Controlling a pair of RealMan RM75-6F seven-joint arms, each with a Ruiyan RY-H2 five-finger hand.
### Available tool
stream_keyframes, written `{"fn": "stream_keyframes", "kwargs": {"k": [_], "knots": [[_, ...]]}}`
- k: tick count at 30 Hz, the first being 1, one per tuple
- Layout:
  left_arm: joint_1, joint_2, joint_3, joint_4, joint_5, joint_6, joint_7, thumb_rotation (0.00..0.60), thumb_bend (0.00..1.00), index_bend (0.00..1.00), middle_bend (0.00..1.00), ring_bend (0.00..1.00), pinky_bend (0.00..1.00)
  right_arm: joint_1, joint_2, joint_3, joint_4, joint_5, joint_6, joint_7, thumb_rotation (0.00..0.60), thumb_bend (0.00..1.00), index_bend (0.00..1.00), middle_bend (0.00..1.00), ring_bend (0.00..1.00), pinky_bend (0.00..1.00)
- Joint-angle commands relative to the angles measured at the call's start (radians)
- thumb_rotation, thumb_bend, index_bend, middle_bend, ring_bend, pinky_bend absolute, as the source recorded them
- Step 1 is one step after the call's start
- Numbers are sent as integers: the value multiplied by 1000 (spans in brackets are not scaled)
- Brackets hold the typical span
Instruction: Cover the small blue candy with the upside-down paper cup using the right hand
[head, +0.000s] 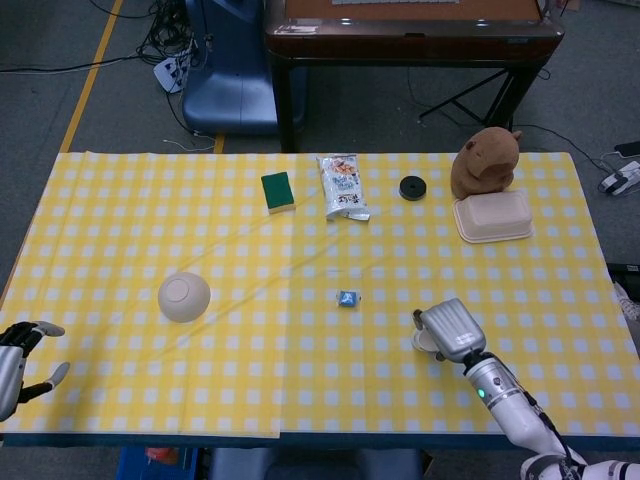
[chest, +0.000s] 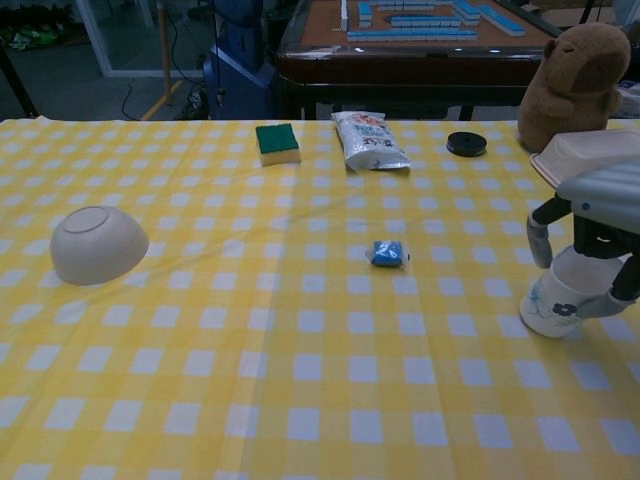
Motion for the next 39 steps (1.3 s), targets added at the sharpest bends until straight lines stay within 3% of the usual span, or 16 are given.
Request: {"fn": "stream_keyframes", "kwargs": {"k": [1,4,8,16,19,21,24,26,32,34,36,39], "knots": [[0,-1,0,2,2,1,0,600,255,463,380,301,417,-10,19,2,25,-56,8,110,600,61,501,999,985,956],[0,-2,1,3,2,0,1,600,255,464,380,301,417,-20,35,9,59,-121,14,286,600,69,505,998,985,956],[-1,-4,0,3,-1,-2,7,600,255,464,380,301,417,-24,40,15,146,-231,15,615,600,69,509,998,985,956],[-2,-11,-3,6,-8,-6,27,600,255,464,380,302,417,7,-42,-18,391,-418,67,1209,600,67,513,998,982,956],[0,-20,-11,10,-20,2,49,600,255,464,380,301,417,26,-76,-44,486,-476,96,1427,600,24,499,998,981,956],[2,-25,-15,12,-26,6,60,600,255,464,380,301,417,45,-89,-75,549,-519,106,1584,600,0,403,998,981,956],[3,-28,-17,12,-27,10,65,600,255,464,380,301,417,68,-102,-116,629,-561,116,1745,600,0,174,998,981,956],[4,-28,-16,12,-25,12,65,600,255,464,380,301,417,72,-115,-130,675,-568,125,1784,600,0,67,998,981,957],[4,-27,-15,11,-23,10,65,600,255,464,380,301,417,60,-122,-136,706,-546,160,1756,600,0,39,998,981,957],[4,-26,-15,10,-22,10,64,600,255,464,380,301,417,52,-114,-126,691,-532,174,1691,600,0,80,998,981,957],[4,-24,-13,7,-21,8,61,600,255,464,380,301,417,47,-95,-114,653,-515,175,1580,600,0,185,998,981,957],[4,-23,-13,6,-21,7,60,600,255,464,380,302,417,51,-47,-96,563,-487,144,1343,600,0,296,998,981,958]]}}
